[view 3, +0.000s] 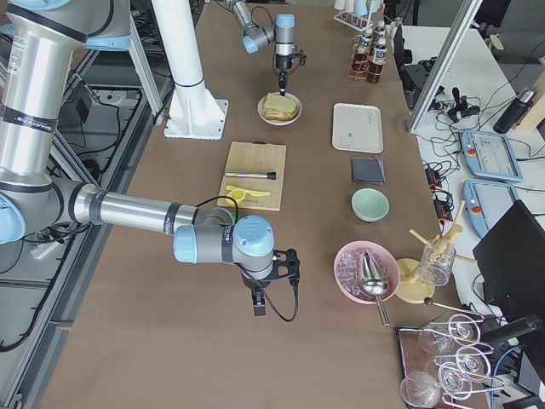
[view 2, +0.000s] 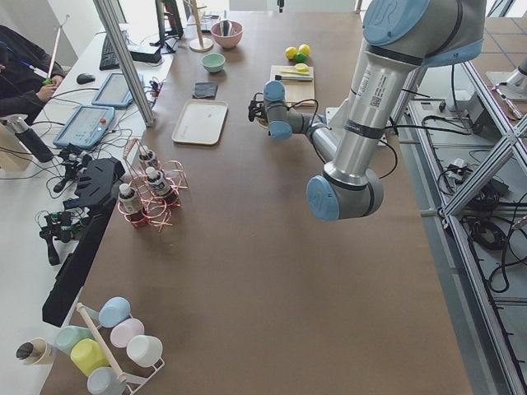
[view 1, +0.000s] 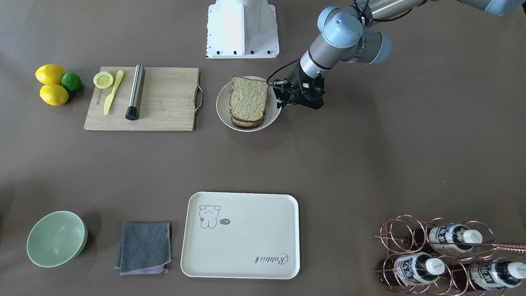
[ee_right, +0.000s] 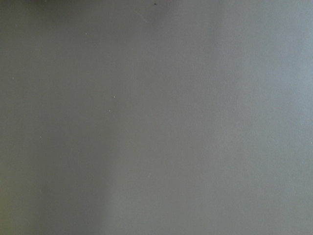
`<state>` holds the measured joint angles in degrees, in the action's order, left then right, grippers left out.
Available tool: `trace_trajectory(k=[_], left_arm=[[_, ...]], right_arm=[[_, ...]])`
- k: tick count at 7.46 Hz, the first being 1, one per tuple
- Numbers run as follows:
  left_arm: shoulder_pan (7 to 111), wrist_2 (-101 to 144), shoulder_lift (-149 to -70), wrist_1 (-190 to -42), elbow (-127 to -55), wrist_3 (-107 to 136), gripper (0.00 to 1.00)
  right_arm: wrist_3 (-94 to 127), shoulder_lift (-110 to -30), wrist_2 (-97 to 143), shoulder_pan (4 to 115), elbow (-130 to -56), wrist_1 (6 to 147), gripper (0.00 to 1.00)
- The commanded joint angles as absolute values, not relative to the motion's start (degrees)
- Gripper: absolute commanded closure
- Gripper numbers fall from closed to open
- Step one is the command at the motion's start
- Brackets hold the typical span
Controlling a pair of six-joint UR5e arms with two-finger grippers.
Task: Make sandwich and place on tray
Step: 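Slide the plate with the left gripper onto the cream Rabbit tray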
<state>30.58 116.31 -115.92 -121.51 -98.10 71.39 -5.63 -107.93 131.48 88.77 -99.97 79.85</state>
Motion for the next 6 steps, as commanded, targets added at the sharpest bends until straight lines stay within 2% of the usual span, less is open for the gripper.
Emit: trace_trajectory(k=[1, 3, 5, 6], left_arm=[[36.8, 119.3, -124.0, -121.3, -88.8, 70.9, 1.0], [42.0, 123.0, -128.8, -121.4, -81.5, 70.8, 1.0], [45.8, 125.6, -137.2, -121.6, -70.2, 70.8, 1.0], [46.7, 125.7, -139.9, -121.9, -66.7, 70.8, 1.0]], right_arm=[[-5.7, -107.9, 131.0, 88.9, -98.5, 79.5, 0.0], [-5.6, -107.5, 131.0, 88.9, -97.9, 79.4, 0.0], [-5.5, -107.5, 131.0, 88.9, -97.9, 79.4, 0.0], [-5.5, -107.6, 131.0, 88.9, -97.8, 79.5, 0.0]])
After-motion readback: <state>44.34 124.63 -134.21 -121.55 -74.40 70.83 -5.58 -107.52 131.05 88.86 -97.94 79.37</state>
